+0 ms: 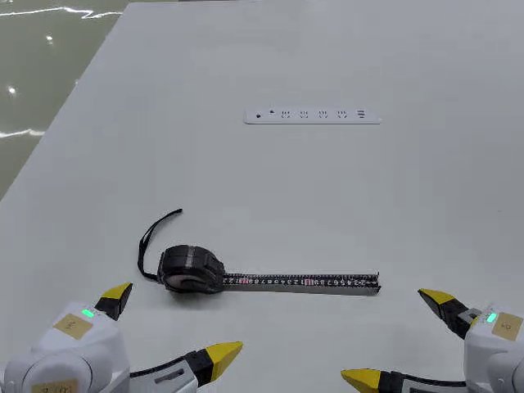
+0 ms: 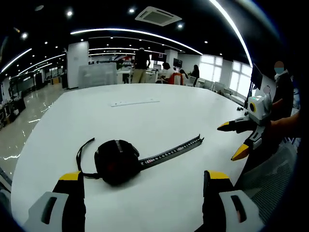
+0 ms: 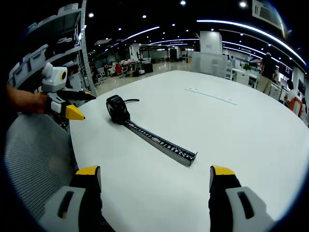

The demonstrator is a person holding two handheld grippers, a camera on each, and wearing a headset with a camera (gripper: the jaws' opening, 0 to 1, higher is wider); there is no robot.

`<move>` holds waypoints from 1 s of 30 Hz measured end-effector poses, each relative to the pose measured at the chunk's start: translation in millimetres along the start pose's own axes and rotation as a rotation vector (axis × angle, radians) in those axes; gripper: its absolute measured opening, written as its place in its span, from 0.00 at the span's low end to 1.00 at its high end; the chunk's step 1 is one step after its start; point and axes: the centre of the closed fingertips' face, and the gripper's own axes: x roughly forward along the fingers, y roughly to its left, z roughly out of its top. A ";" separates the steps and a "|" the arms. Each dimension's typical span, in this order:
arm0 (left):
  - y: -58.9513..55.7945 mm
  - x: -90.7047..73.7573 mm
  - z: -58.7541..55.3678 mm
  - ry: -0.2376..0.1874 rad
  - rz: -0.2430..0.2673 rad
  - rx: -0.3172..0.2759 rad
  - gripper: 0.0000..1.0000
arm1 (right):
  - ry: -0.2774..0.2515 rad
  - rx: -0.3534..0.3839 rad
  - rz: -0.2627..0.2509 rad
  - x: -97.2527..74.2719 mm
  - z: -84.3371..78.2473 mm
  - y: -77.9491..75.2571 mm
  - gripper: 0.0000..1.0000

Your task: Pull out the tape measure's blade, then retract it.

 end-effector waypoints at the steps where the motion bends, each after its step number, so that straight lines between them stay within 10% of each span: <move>1: 0.7 0.7 -1.3 0.005 0.006 -0.008 1.00 | 0.000 0.004 0.001 1.1 -0.4 -1.9 0.95; 30: 9.3 32.1 -2.6 0.002 0.087 -0.050 1.00 | 0.000 -0.109 0.130 19.0 -17.8 -25.6 0.79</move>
